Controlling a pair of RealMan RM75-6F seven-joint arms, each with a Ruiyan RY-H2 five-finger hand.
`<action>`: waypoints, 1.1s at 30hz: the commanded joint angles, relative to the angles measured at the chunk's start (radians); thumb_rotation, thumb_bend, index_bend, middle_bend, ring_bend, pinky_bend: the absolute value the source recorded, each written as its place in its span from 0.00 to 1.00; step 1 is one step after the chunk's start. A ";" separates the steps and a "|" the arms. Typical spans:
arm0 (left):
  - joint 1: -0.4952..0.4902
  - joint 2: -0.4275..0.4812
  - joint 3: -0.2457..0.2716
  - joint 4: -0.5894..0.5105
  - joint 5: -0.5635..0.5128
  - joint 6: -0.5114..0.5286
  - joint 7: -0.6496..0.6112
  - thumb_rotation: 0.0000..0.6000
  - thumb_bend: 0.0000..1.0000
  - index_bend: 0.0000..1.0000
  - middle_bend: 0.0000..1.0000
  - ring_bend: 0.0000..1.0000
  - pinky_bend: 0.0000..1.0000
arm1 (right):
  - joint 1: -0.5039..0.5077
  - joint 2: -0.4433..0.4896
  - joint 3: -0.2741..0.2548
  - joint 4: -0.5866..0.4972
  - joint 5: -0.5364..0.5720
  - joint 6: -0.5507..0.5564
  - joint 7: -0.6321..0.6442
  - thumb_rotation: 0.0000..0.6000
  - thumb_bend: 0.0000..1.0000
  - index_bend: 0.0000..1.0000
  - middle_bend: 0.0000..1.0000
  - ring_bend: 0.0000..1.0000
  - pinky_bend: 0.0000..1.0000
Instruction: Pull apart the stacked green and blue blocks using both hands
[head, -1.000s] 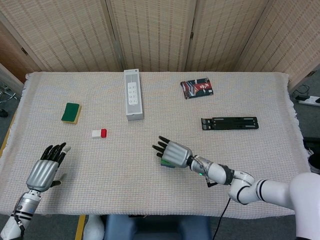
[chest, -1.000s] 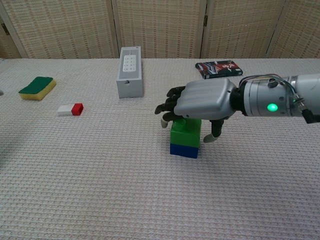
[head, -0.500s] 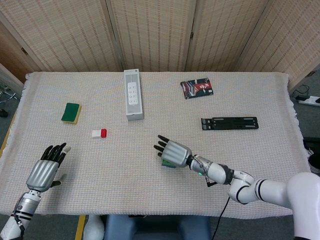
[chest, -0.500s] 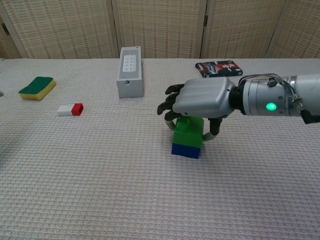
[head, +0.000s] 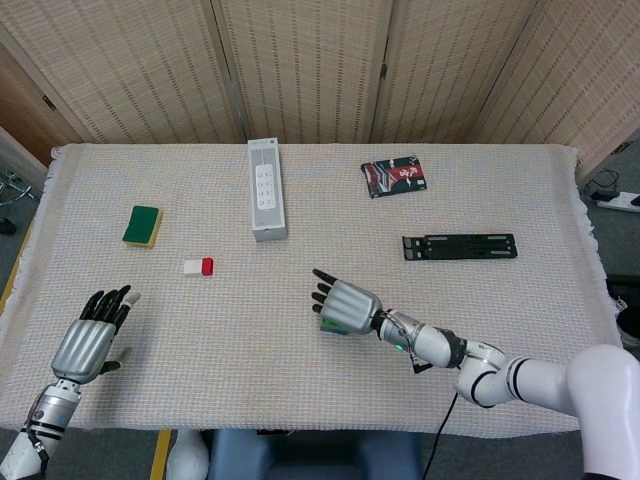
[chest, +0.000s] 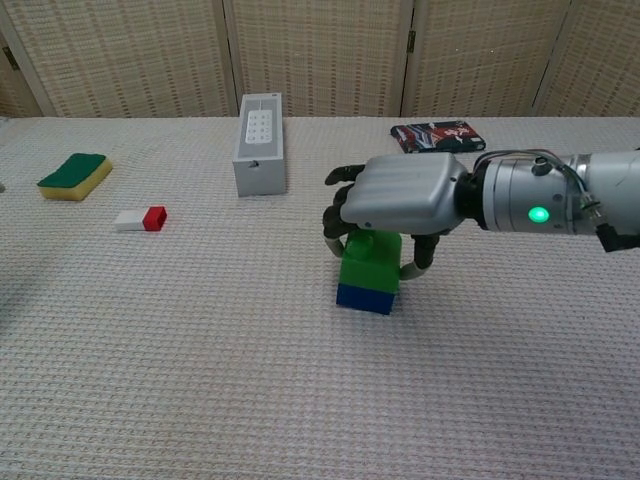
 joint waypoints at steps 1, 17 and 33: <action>0.000 0.000 0.000 0.000 -0.002 -0.001 -0.001 1.00 0.37 0.00 0.00 0.00 0.00 | 0.000 -0.007 -0.008 0.013 -0.011 0.008 0.012 1.00 0.27 0.81 0.33 0.26 0.00; -0.026 0.006 0.023 0.045 0.131 0.042 -0.271 1.00 0.37 0.04 0.00 0.00 0.00 | 0.001 0.019 0.002 -0.023 -0.024 0.067 0.059 1.00 0.29 1.00 0.39 0.33 0.00; -0.337 0.105 0.094 0.031 0.324 -0.184 -1.093 1.00 0.37 0.13 0.01 0.00 0.00 | 0.009 0.149 0.030 -0.225 -0.020 0.085 0.057 1.00 0.29 1.00 0.39 0.34 0.00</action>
